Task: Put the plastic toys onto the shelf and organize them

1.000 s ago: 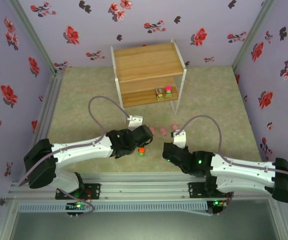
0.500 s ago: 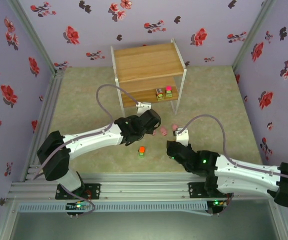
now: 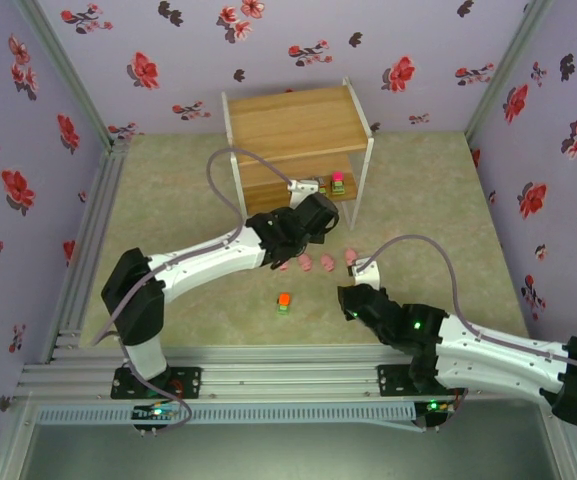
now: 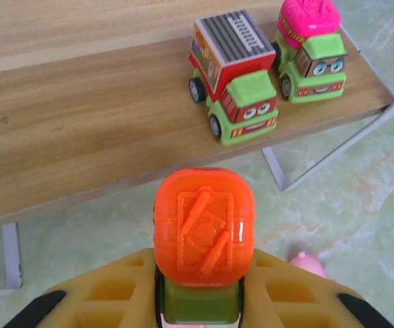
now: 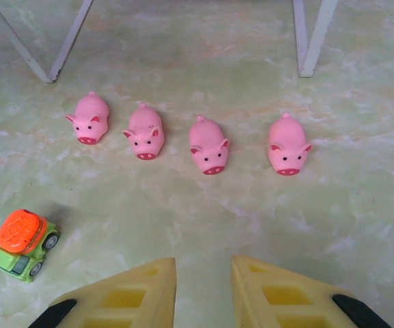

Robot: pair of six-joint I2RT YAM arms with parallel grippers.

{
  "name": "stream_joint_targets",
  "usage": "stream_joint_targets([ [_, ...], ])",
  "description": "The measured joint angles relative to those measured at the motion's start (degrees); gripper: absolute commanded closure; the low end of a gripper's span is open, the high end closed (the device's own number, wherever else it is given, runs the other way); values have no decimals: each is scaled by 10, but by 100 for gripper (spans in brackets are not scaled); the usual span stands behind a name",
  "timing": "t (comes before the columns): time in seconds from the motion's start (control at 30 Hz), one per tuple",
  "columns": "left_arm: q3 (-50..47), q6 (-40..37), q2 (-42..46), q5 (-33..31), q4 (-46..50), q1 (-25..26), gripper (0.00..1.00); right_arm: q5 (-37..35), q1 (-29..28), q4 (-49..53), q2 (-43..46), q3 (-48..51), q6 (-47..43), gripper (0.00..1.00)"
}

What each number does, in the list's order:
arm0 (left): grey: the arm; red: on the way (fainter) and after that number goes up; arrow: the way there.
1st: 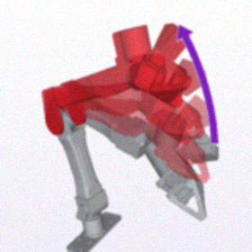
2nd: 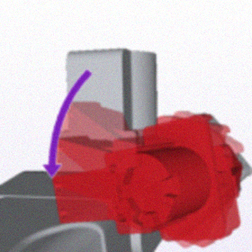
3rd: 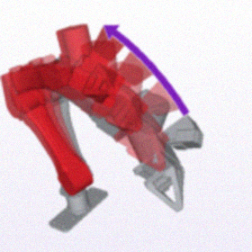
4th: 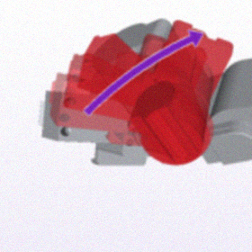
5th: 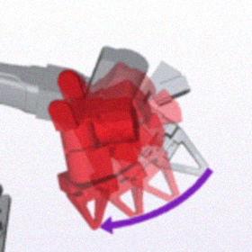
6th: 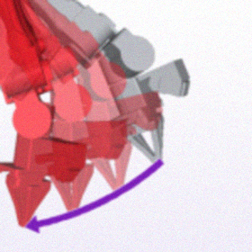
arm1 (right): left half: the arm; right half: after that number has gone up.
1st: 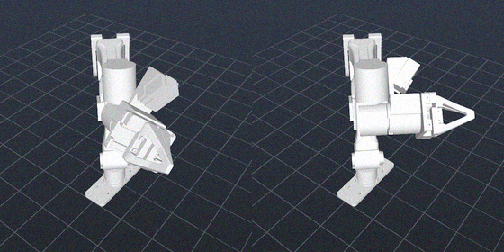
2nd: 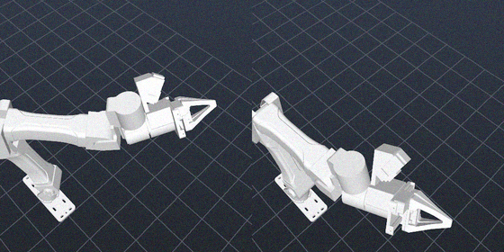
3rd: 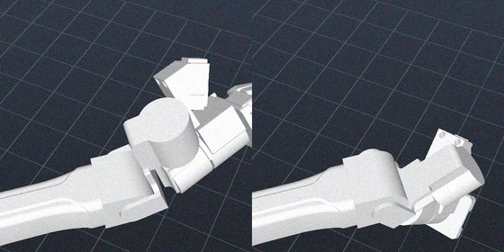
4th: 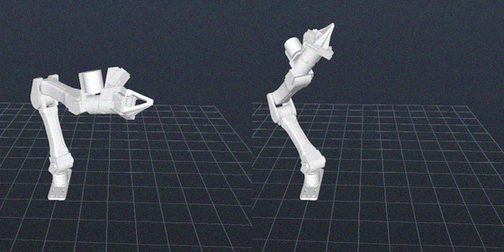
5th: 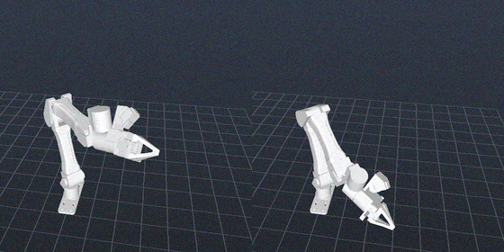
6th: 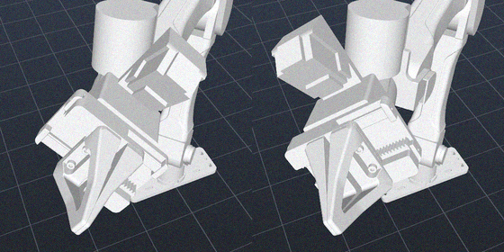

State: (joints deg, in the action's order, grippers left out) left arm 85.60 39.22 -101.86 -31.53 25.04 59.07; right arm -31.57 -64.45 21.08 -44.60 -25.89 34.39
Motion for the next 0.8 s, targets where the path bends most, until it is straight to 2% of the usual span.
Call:
stream_joint_targets([
  [0.27,31,0,-15,-9,3,-21,74,20,8,-12,0,6,-17,73],
  [0.8,33,0,-25,-10,2,-51,75,33,12,-31,-1,7,-25,73],
])
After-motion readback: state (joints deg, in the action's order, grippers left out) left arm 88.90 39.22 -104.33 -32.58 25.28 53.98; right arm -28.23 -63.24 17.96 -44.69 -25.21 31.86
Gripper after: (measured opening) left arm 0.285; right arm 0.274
